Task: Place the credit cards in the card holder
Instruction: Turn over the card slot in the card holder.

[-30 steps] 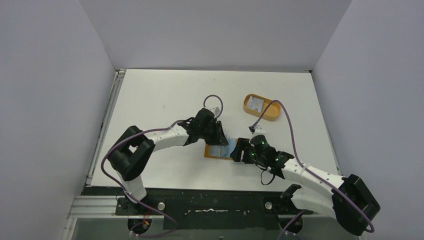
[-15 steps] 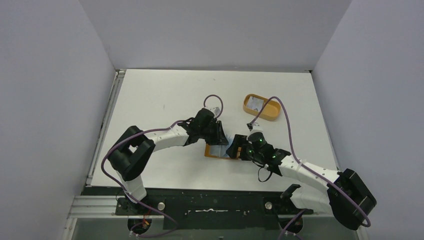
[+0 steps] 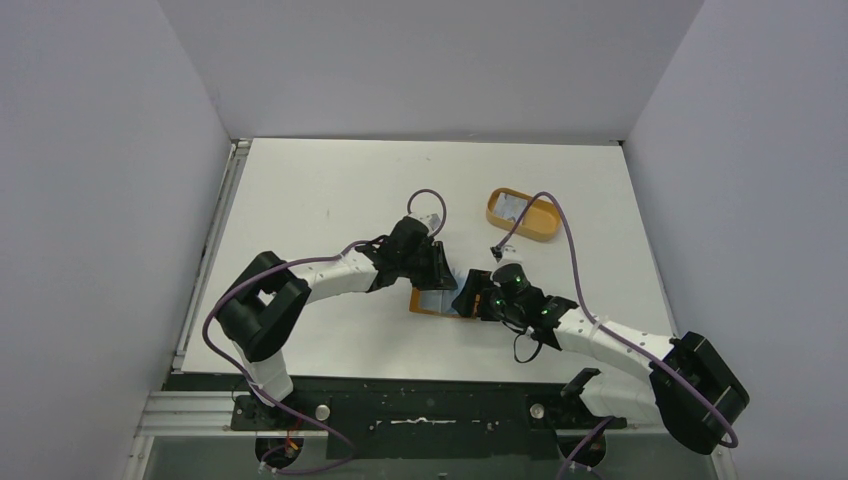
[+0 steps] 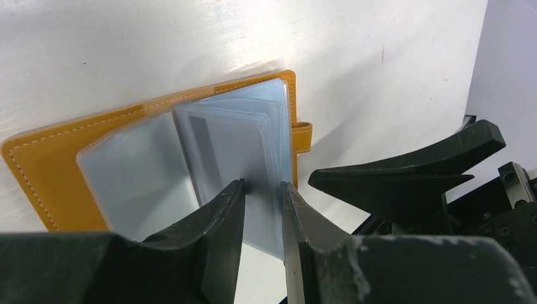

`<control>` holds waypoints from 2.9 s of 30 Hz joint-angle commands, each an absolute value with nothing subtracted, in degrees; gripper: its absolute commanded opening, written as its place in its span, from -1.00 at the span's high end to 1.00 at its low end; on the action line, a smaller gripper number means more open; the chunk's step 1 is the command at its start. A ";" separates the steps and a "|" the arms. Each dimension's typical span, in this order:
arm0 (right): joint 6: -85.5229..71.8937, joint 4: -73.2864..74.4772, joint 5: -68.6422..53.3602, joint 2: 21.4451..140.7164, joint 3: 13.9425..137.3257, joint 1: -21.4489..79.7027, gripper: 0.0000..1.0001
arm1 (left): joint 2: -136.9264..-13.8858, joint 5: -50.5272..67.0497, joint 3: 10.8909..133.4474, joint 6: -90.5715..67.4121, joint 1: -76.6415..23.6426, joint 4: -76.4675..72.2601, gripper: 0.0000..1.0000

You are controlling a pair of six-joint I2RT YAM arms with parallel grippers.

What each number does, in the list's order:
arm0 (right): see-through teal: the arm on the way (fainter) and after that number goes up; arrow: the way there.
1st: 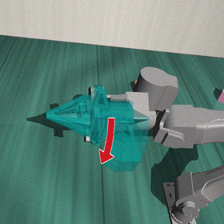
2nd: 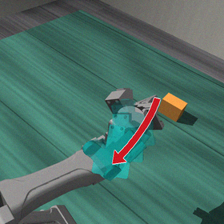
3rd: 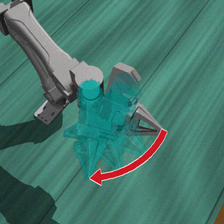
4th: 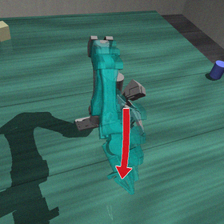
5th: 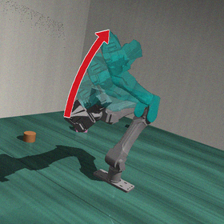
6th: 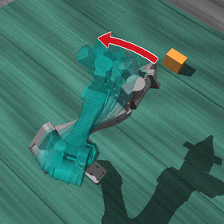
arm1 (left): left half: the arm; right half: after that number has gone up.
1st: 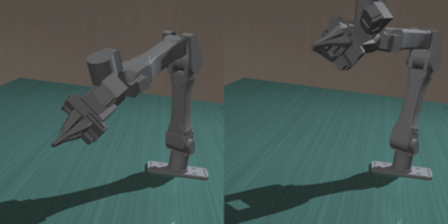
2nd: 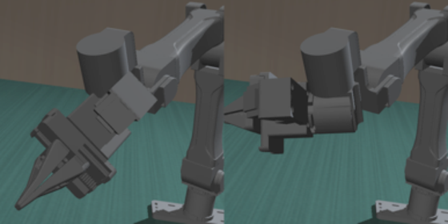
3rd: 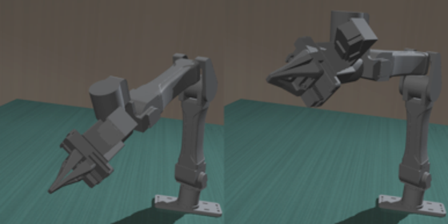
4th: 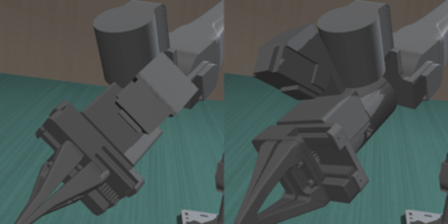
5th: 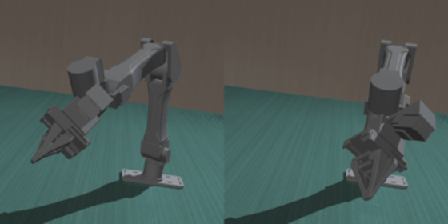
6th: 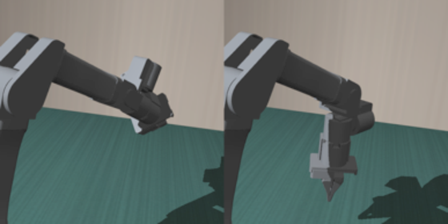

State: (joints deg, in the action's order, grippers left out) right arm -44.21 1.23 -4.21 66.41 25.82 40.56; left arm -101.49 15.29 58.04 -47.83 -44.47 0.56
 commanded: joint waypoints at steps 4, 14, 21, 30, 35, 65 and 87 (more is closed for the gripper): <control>-44.56 -0.26 -1.38 64.64 26.07 40.69 -0.27 | -102.08 15.47 57.49 -47.81 -43.97 -1.13 0.53; -45.08 -0.18 -0.79 63.51 25.37 40.52 -0.37 | -101.65 15.78 57.19 -47.81 -43.76 -1.14 0.45; -45.77 2.23 -0.18 62.51 26.53 40.52 -0.48 | -101.29 15.82 57.13 -47.64 -43.77 -0.98 0.35; -48.16 5.42 5.69 60.97 27.26 39.54 -0.49 | -100.95 15.64 57.13 -47.29 -43.66 -0.44 0.27; -49.21 3.80 3.58 61.92 27.14 37.75 -0.48 | -100.99 15.62 56.99 -47.36 -43.47 -0.48 0.28; -48.62 2.84 -0.18 80.99 30.09 37.07 0.39 | -96.03 14.24 53.36 -45.05 -40.61 4.12 0.45; -48.39 -1.95 -3.36 82.36 33.96 39.11 -0.27 | -93.53 12.87 52.38 -43.95 -40.01 6.08 0.52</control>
State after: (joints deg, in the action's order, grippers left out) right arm -49.50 -1.58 -3.44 78.65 29.95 38.02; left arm -95.55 13.87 52.99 -45.58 -40.64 5.17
